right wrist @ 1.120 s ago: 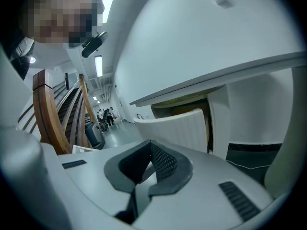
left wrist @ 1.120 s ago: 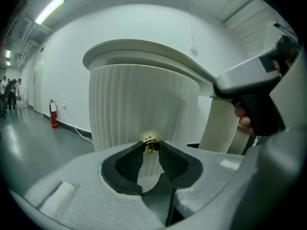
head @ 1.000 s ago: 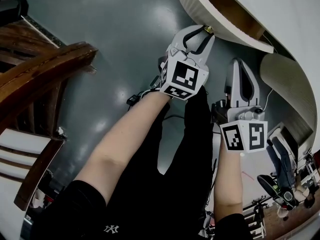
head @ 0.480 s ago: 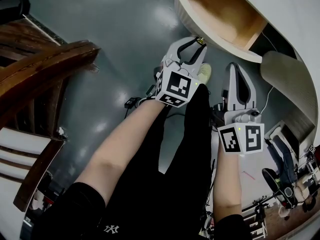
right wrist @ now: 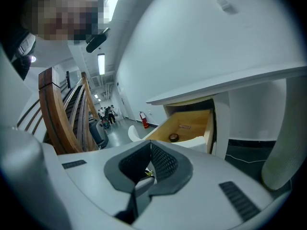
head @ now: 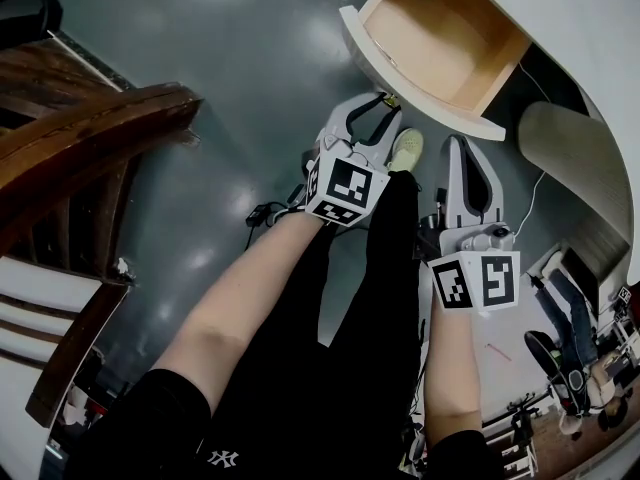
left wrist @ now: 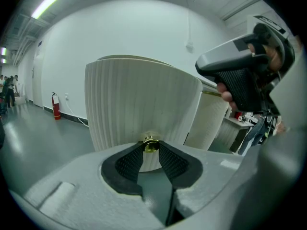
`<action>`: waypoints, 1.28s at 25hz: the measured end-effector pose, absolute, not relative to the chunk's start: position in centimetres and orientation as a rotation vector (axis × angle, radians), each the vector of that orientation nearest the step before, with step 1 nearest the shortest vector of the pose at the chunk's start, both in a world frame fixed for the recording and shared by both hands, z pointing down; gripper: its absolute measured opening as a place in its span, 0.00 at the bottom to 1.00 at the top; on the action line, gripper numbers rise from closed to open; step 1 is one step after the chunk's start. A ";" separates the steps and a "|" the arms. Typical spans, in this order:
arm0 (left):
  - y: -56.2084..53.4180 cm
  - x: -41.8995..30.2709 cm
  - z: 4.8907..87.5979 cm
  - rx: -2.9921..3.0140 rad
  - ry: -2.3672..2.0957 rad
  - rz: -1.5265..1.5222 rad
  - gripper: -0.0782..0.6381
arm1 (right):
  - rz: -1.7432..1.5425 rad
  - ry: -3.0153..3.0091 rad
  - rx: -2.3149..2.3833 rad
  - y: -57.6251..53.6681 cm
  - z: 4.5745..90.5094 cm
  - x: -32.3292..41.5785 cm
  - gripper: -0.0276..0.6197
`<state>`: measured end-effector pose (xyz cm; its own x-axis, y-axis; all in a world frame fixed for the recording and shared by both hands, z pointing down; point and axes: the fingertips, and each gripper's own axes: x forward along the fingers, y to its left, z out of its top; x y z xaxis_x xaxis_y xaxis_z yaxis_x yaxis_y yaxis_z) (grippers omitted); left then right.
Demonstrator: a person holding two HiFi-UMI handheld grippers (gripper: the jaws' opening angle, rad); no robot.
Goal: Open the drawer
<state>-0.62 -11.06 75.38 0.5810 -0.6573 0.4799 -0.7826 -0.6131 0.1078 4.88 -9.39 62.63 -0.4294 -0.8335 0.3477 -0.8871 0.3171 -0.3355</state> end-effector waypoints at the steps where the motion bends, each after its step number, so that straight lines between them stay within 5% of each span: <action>1: -10.8 -0.7 75.4 2.504 -1.176 0.577 0.26 | 0.739 -2.458 1.612 -9.3 62.5 4.8 0.07; 19: -9.9 -1.6 73.6 2.481 -1.169 0.596 0.26 | 0.726 -2.475 1.580 -8.1 60.3 3.7 0.07; 32: -8.8 -1.2 60.7 2.552 -1.149 0.512 0.24 | 0.659 -2.535 1.579 -8.4 51.2 3.8 0.07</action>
<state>-1.23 -8.80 60.66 0.6178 -0.6559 0.4338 -0.7612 -0.6373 0.1203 3.80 -8.36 51.23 -0.4640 -0.8366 0.2912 -0.8725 0.3748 -0.3135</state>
